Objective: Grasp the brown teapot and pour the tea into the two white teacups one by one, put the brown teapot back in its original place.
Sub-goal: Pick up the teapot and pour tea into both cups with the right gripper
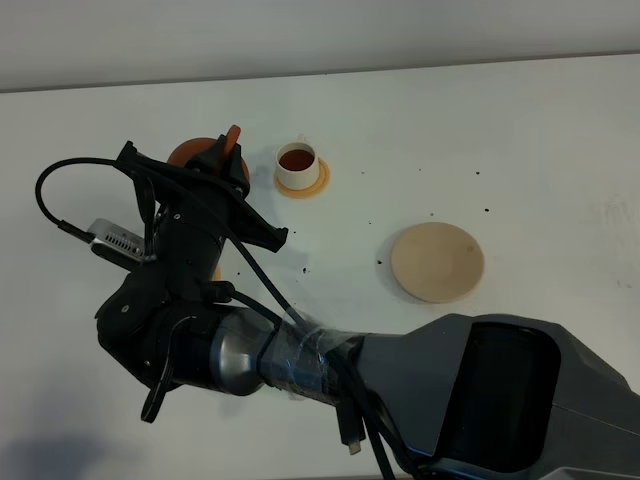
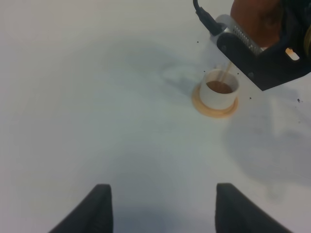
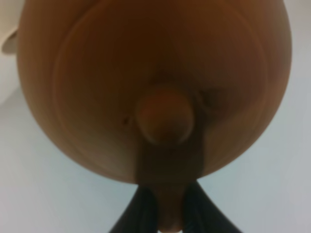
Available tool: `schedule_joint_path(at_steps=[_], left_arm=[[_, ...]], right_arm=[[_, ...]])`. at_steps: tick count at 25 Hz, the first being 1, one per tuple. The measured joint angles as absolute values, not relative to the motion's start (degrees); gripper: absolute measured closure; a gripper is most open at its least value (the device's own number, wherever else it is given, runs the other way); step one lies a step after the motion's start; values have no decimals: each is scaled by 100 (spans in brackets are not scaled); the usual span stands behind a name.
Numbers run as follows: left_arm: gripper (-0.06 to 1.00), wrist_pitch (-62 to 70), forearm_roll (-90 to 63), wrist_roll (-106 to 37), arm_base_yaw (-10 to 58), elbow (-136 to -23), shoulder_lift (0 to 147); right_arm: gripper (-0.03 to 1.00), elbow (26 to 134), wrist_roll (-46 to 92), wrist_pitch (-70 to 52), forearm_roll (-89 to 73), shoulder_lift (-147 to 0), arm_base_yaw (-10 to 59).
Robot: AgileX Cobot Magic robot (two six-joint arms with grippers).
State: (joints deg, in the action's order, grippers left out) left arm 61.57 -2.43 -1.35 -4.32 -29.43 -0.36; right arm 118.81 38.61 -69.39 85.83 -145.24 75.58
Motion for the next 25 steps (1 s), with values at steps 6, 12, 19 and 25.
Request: schedule_joint_path(at_steps=[6, 12, 19, 25], left_arm=[[47, 6157, -243, -139, -432, -2943, -36], [47, 6157, -243, -139, -432, -2943, -36], [47, 6157, -243, -139, -432, -2943, -36], [47, 6157, -243, -139, -432, -2943, -36]], right_arm=[[88, 11881, 3884, -6939, 8676, -14515, 7558], [88, 11881, 3943, -6939, 8689, -14515, 7558], [88, 11881, 3971, -6939, 8695, -14515, 7558], [88, 11881, 3978, -6939, 8695, -14515, 7558]])
